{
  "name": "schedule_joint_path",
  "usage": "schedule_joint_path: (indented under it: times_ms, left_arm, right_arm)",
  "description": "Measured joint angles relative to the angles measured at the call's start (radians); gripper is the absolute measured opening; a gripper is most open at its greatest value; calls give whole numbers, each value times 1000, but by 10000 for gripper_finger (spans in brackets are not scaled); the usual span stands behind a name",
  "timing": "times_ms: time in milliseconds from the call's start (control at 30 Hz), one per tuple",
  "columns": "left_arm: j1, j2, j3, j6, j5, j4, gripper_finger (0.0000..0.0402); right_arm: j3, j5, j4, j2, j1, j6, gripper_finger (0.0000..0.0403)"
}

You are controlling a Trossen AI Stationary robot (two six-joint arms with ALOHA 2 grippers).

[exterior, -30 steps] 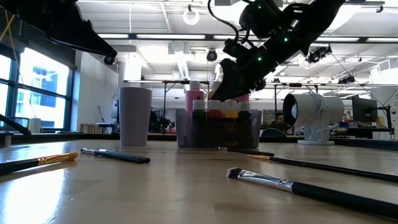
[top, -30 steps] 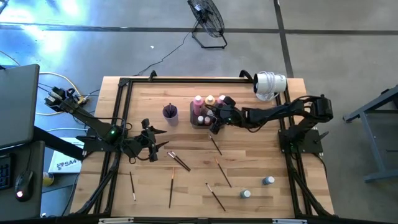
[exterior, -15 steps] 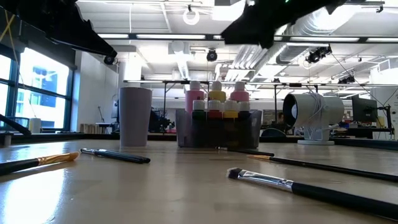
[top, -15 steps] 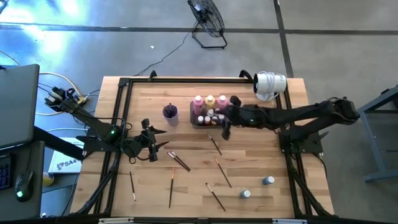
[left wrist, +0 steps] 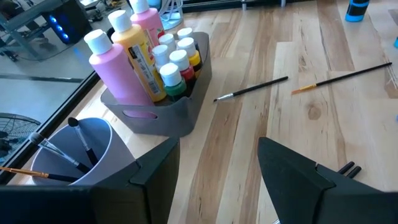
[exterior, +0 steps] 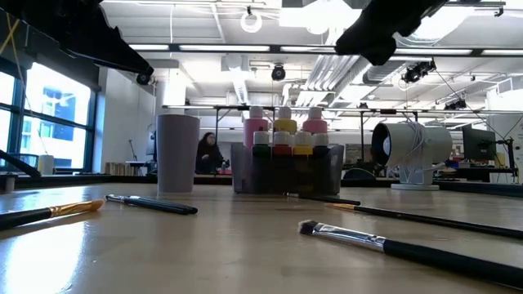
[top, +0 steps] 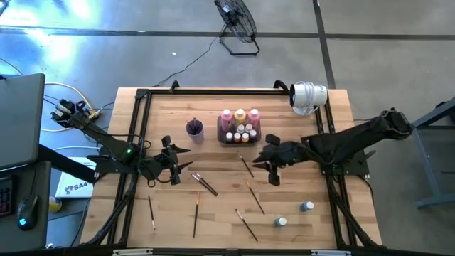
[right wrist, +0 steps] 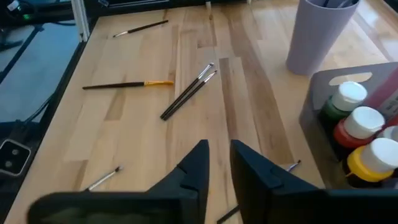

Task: Pick & Place Paint Supplies
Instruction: Put the small blue paint bottle into the gray bin

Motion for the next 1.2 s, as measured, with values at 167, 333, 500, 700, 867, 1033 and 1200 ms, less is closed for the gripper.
schedule_joint_path:
  times_ms: [167,333,500,700,867,1033,1200]
  left_arm:
    - [0,0,0,0,0,0,211]
    - [0,0,0,0,0,0,211]
    - [0,0,0,-6,0,0,211]
    - [0,0,0,-8,0,0,211]
    - [0,0,0,-8,0,0,211]
    - [0,0,0,-8,0,0,211]
    - [0,0,0,-8,0,0,211]
  right_arm:
    - [0,39,3,0,36,-3,27]
    - [0,36,11,0,46,3,11]
    - [0,36,11,0,45,87,5]
    - [4,38,-4,-13,75,129,4]
    - [87,116,-140,-16,119,138,4]
    - [209,196,-342,-16,154,205,4]
    - [299,222,-517,-16,179,317,4]
